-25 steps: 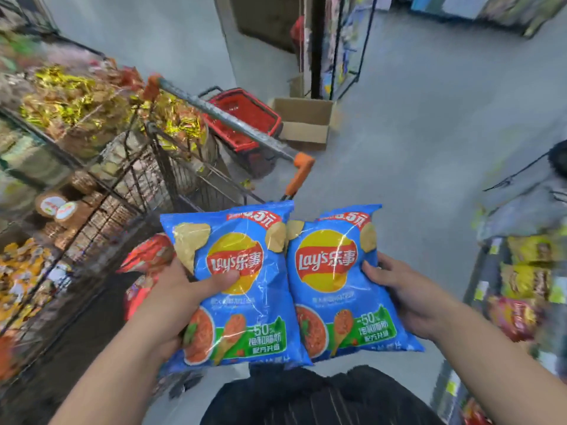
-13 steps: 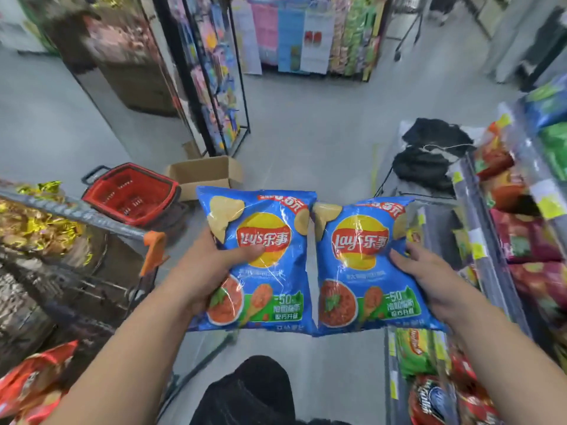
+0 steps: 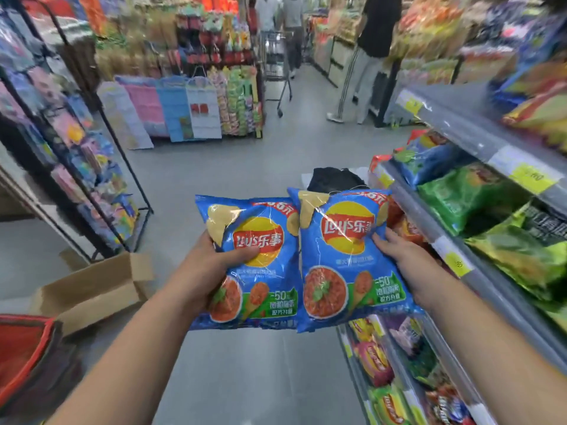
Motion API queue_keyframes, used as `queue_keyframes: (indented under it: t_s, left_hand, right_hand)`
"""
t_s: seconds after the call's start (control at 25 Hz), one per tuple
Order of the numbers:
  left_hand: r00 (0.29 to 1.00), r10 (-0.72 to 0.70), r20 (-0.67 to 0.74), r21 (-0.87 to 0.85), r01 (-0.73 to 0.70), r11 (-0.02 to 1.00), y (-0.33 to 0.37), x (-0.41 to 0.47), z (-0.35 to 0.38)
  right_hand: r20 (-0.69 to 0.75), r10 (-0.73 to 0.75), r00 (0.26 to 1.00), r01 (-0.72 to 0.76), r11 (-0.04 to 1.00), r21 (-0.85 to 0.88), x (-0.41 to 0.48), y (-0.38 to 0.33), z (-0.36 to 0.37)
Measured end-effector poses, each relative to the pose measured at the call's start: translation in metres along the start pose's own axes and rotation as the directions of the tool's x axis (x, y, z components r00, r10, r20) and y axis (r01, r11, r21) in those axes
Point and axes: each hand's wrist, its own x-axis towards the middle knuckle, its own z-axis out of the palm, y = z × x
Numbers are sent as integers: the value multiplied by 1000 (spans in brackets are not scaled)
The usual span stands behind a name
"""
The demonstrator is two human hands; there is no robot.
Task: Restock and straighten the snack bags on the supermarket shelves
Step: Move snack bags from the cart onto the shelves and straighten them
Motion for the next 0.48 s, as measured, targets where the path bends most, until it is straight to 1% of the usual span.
queue_keyframes:
  t_s: [0.08, 0.16, 0.24, 0.28, 0.36, 0.48]
  left_hand:
    - [996, -13, 83, 20, 12, 1000, 20, 46, 2]
    - [988, -37, 148, 48, 30, 998, 38, 89, 8]
    - [977, -52, 207, 77, 37, 996, 53, 130, 19]
    - [971, -55, 233, 91, 34, 995, 59, 147, 26]
    - [955, -52, 293, 97, 24, 995, 70, 176, 46]
    - [934, -51, 353, 97, 18, 995, 81, 221, 82]
  right_hand:
    - [-63, 9, 998, -10, 1000, -18, 25, -17, 1]
    - [-79, -36, 996, 27, 992, -122, 44, -34, 4]
    - [-149, -94, 984, 58, 972, -228, 57, -52, 3]
    - [-191, -118, 975, 71, 969, -238, 62, -59, 2]
    - [-271, -159, 949, 106, 974, -201, 70, -75, -4]
    - [-413, -203, 888, 138, 974, -182, 85, -102, -21]
